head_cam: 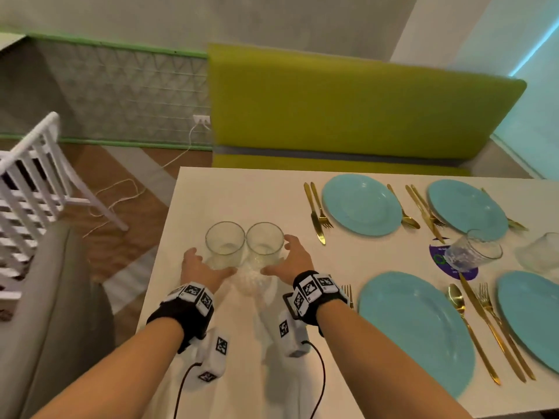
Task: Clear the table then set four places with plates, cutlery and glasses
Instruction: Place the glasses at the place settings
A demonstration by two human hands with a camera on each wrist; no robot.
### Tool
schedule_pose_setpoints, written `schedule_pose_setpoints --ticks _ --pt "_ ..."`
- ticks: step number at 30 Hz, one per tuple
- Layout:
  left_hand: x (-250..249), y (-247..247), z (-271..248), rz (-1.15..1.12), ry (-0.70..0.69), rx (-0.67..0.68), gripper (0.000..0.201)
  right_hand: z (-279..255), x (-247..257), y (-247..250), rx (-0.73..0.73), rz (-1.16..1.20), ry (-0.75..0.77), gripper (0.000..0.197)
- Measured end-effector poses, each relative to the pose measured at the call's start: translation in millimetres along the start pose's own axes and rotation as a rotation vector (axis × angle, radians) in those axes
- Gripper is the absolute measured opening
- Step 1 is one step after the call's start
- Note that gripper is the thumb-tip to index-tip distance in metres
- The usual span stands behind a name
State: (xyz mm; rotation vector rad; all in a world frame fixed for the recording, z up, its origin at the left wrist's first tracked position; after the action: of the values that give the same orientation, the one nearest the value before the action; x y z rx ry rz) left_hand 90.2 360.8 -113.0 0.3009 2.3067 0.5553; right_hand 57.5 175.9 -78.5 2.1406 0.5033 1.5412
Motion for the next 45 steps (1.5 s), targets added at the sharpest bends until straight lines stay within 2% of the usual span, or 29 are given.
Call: schedule_pose_setpoints --ticks 5,9,15,18,23,31,37,45 --pt "-10.0 -5.3 12.0 0.024 -0.164 0.042 0.114 11.0 -0.8 -10.7 -0.035 0.028 0.044 0.095" --pt "-14.0 -10.8 14.3 0.003 -0.208 0.049 0.112 17.7 -2.7 -15.5 -0.07 0.06 0.064 0.092" --pt "-16.4 -17.3 11.8 -0.013 -0.248 -0.027 0.085 19.8 -6.5 -10.8 -0.092 0.069 0.089 0.08" --pt "-28.2 -26.1 2.8 -0.007 -0.283 -0.024 0.084 16.9 -10.3 15.1 -0.117 0.075 0.086 0.079" --pt "-62.2 -65.8 -25.7 0.005 -0.346 0.073 0.084 11.5 -33.3 93.8 -0.292 0.071 0.035 0.079" --pt "-89.7 -148.9 -85.8 0.112 -0.394 0.249 0.089 -18.5 -121.5 206.6 -0.54 0.0 -0.218 0.08" --pt "-93.3 -191.8 -104.1 0.218 -0.403 0.269 0.091 -27.1 -165.6 239.3 -0.587 -0.04 -0.337 0.083" --pt "-93.1 -214.8 -108.7 0.216 -0.373 0.289 0.091 -25.0 -187.1 242.2 -0.635 0.009 -0.364 0.082"
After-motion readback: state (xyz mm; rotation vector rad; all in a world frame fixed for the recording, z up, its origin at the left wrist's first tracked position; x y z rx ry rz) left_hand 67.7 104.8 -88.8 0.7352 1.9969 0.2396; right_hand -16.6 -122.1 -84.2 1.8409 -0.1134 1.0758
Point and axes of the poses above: each hand's wrist, its own z-axis towards the middle knuckle, its own y-axis out of the back of the hand, x = y × z, the point moved 1 cm from there along z, towards the middle knuckle, and after that the axes turned 14 degrees about y, right-handed, at the moved point
